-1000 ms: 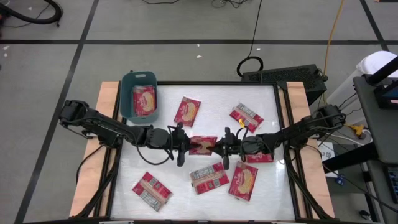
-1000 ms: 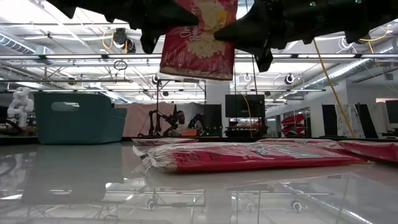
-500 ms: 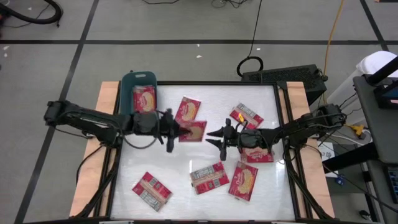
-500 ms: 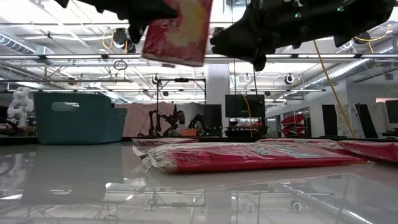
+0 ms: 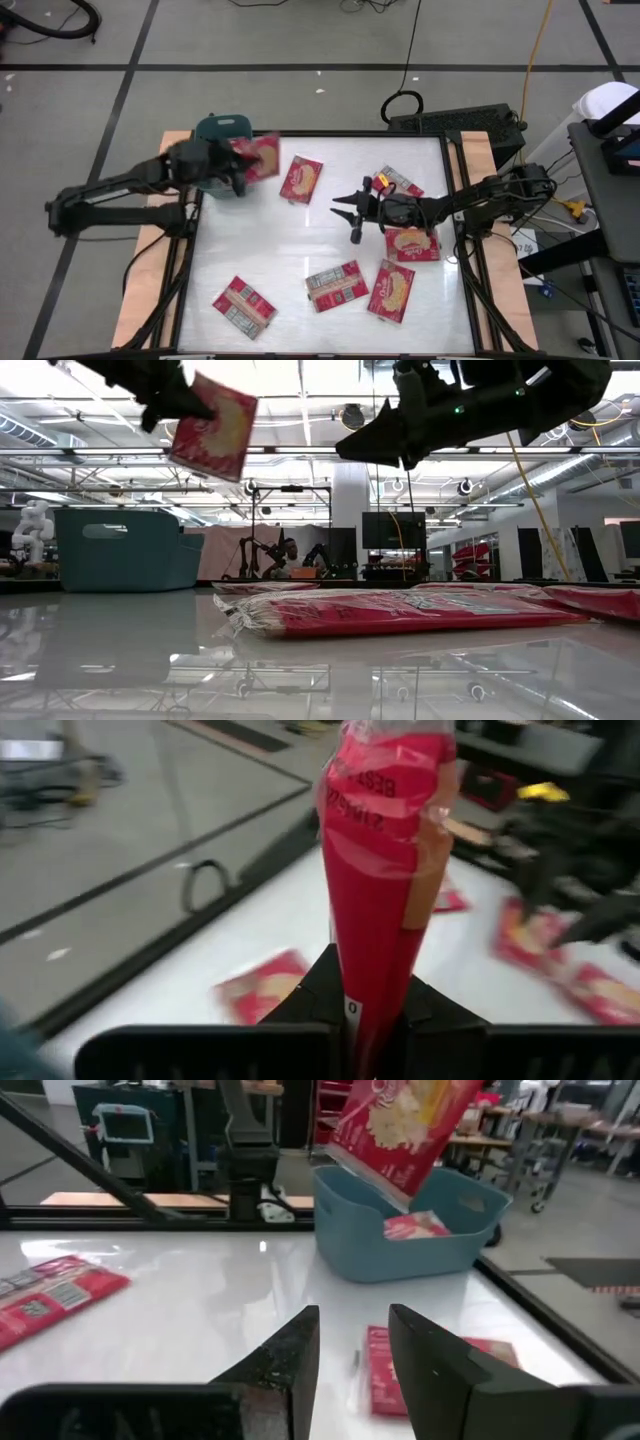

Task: Sort popcorn bags into baskets
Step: Stack the red popcorn bag on top of the other red popcorn bag into the blue bin

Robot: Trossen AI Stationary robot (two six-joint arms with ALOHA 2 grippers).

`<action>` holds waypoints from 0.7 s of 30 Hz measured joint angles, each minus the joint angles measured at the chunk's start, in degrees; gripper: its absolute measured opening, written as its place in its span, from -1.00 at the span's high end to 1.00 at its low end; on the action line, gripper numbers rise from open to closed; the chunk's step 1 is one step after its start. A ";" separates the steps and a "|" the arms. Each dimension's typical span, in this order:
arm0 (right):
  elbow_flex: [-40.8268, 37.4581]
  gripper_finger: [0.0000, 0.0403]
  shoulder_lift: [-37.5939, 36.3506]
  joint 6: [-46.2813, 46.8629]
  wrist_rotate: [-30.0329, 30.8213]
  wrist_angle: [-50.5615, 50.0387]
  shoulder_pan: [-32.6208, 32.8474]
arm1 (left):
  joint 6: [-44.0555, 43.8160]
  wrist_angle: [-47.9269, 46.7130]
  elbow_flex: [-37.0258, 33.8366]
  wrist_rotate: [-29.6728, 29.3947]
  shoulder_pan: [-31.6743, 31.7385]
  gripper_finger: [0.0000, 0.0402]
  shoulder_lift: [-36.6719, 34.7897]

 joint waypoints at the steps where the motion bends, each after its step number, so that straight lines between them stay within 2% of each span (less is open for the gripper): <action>1: 0.02 0.43 0.00 -0.34 0.04 0.13 -0.12 | 0.59 -1.61 0.00 0.18 1.98 0.91 -1.25; 9: 0.02 0.43 0.00 -0.68 -0.04 0.07 -0.10 | 4.43 -9.29 0.00 0.52 16.68 0.91 -5.40; 15: 0.01 0.43 0.00 -0.33 -0.23 0.02 -0.08 | 5.02 -12.49 -0.02 1.57 26.52 0.88 -2.61; 21: 0.02 0.43 0.00 -0.03 -0.25 -0.37 -0.03 | 1.91 -13.07 0.00 8.01 34.02 0.88 2.75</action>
